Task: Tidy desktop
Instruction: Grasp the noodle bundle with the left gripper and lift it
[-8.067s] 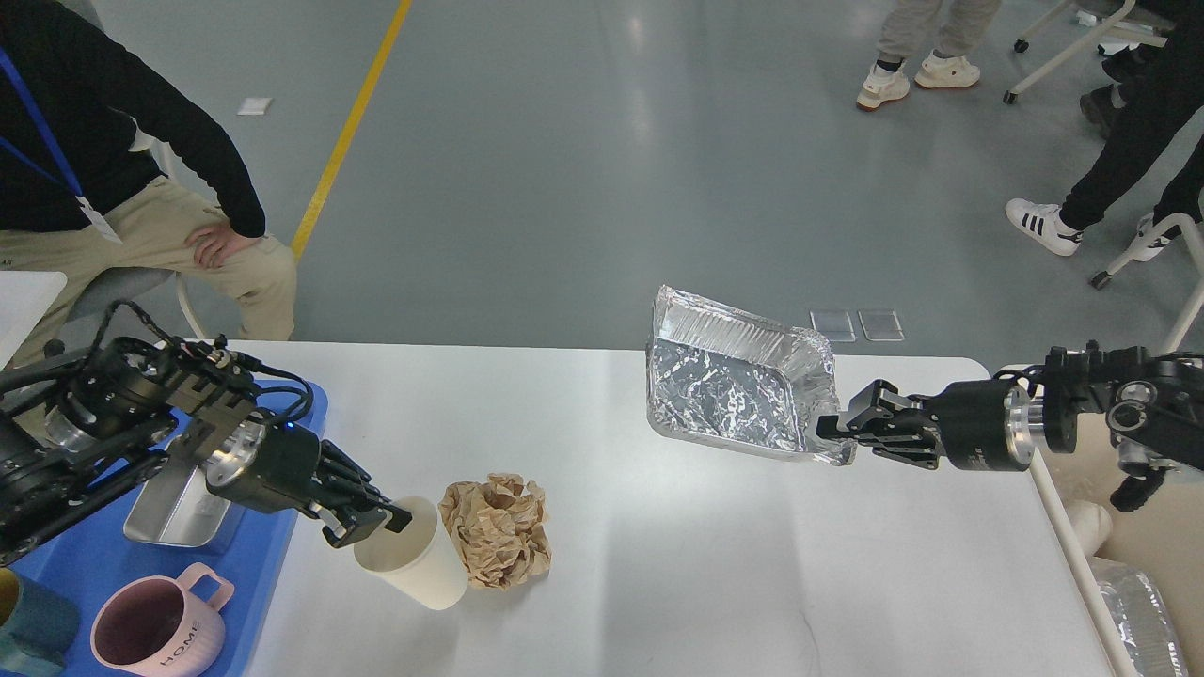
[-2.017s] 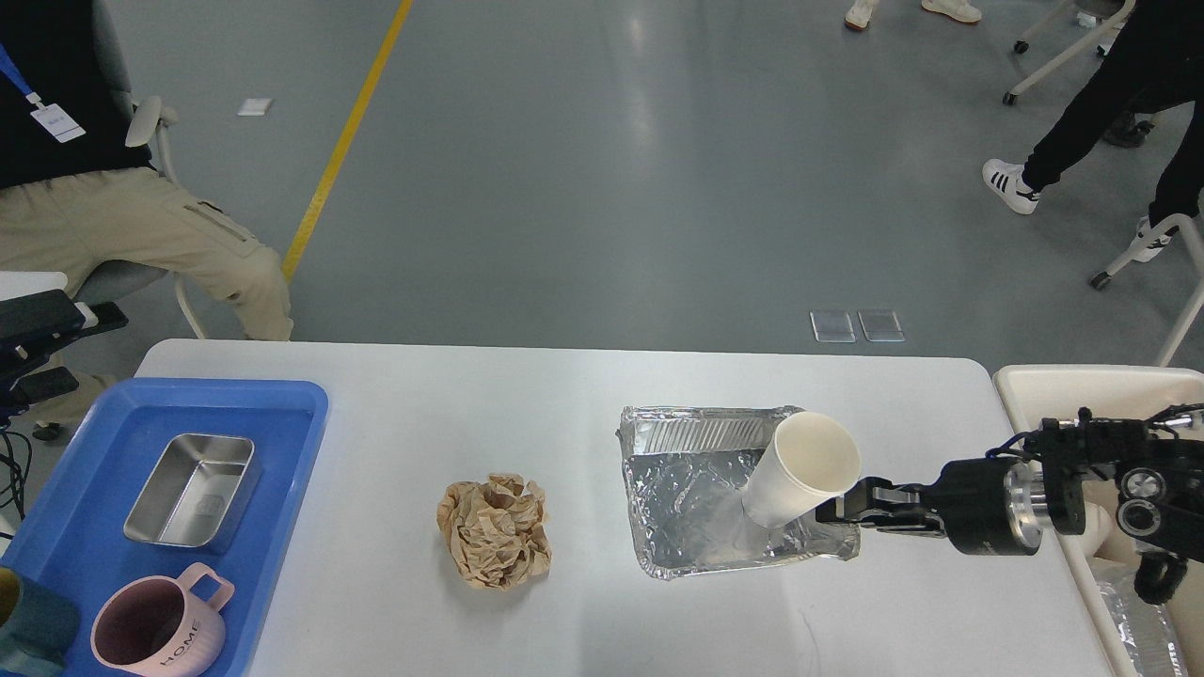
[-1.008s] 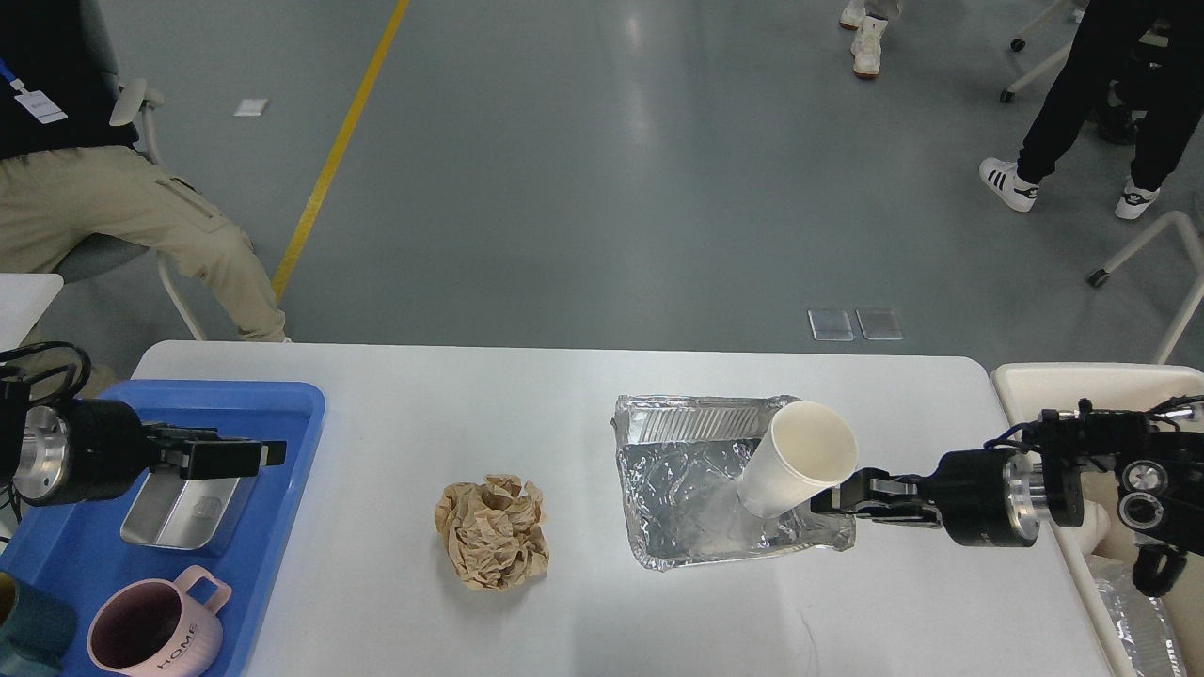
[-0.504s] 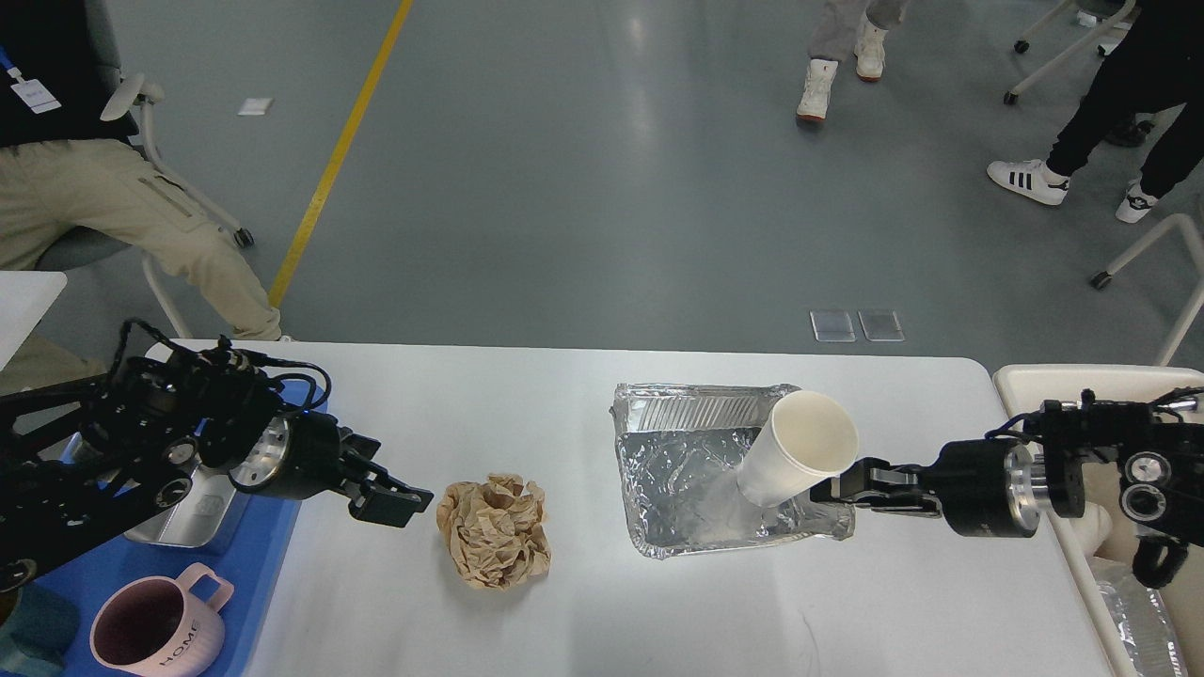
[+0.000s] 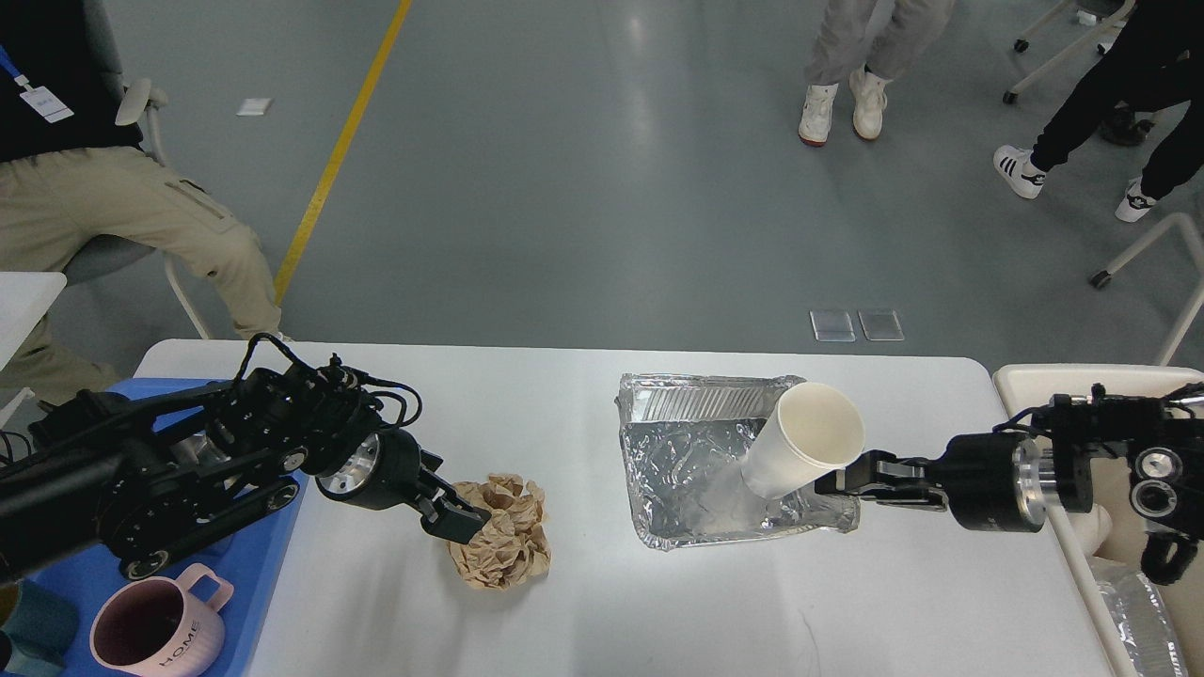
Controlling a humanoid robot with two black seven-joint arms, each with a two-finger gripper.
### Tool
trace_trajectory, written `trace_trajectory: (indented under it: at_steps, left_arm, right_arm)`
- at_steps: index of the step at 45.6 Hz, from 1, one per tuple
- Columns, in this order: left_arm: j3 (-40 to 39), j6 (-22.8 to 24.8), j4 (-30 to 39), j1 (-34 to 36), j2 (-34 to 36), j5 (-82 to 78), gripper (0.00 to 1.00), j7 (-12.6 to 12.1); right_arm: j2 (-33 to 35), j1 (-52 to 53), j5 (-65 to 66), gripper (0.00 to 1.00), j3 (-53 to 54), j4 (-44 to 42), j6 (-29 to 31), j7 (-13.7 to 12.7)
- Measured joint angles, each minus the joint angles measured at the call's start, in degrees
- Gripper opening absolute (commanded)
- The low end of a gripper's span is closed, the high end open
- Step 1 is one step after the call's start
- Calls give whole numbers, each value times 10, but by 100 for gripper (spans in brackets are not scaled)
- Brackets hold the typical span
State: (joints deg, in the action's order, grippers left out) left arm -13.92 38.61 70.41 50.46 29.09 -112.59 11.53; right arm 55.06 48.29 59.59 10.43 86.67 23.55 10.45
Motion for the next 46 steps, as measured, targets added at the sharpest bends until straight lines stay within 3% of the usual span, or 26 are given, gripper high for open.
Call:
trace_trajectory:
  at_steps: [13, 20, 28, 37, 46]
  left_arm:
    - [9, -21, -66, -5, -69, -2, 96, 1]
    - [48, -70, -84, -6, -81, -2, 92, 3]
    - [88, -135, -95, -7, -79, -2, 66, 16]
    - [100, -143, -96, 1, -70, -26, 25, 55]
    - [102, -138, -96, -1, -53, -31, 9, 78]
  right_arm:
    - [1, -3, 0, 0, 0, 0, 0, 0]
    - [1, -4, 0, 0, 0, 0, 0, 0]
    - [2, -3, -1, 0, 1, 1, 0, 1]
    - [2, -5, -1, 0, 1, 1, 0, 1]
    - [2, -6, 0, 0, 2, 1, 0, 1]
